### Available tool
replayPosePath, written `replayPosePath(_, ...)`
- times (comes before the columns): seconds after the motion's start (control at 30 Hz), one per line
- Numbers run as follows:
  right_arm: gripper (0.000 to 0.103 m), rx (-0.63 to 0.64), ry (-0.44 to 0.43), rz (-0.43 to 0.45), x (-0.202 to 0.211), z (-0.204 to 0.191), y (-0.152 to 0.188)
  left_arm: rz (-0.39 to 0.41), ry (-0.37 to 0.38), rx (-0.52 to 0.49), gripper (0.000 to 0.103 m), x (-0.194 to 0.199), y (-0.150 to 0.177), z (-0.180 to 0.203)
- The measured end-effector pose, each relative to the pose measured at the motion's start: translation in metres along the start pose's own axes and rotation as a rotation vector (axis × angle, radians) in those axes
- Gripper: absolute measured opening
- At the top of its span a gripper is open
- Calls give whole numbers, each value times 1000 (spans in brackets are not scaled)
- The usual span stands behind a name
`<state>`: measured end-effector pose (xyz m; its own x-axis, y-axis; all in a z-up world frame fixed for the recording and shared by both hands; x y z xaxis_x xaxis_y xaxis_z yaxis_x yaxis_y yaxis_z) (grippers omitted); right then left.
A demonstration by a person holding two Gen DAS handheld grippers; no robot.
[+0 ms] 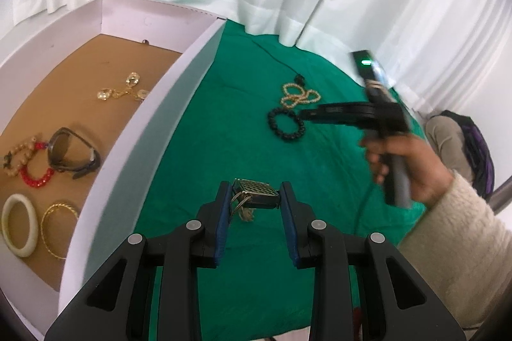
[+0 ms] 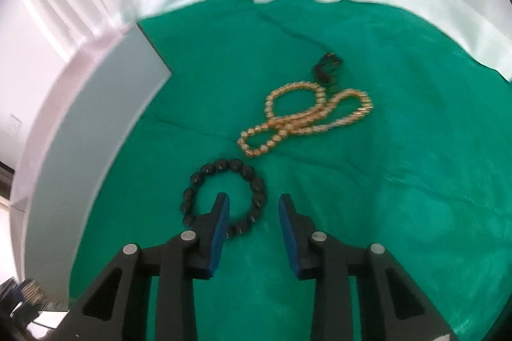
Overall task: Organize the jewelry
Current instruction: 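Grasp the black bead bracelet with the right tool while the left tool holds the pendant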
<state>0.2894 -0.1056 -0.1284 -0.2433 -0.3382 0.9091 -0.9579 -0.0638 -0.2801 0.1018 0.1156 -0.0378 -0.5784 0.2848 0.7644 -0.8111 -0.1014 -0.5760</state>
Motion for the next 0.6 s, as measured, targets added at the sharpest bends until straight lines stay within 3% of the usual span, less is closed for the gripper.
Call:
replayPosePath(0.1,30,47,74,-19,-22,-10,-4,-5,2,3,30,0,1,-2)
replayPosePath(0.17,12,93,122,8,-26,-16,-4,-12,1,7,30,-3,2,-4)
replayPosePath(0.27,12,109,135,13,-25,-19,-3,-18,3,15,30,-2,2,-5)
replayPosePath(0.47,12,112,40,121,42,-28,5,29,63,39,30,30,-10,0)
replayPosePath(0.6,12,175,-13,220,104,-60,2,102,110,64,30,76,-29,0)
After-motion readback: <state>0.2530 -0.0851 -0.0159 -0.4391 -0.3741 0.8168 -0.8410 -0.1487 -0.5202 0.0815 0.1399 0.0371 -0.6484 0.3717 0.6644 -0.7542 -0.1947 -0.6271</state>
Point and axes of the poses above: each gripper's, at about its wrist camera, not at the fingertips, and x roughly against the way its jaws point, z to its right, y to its underside, the point moved 1 cm from there along -x, roughly the way its jaws point, and after that the axes turned 6 degrees about -x, right-handed, at the moved point
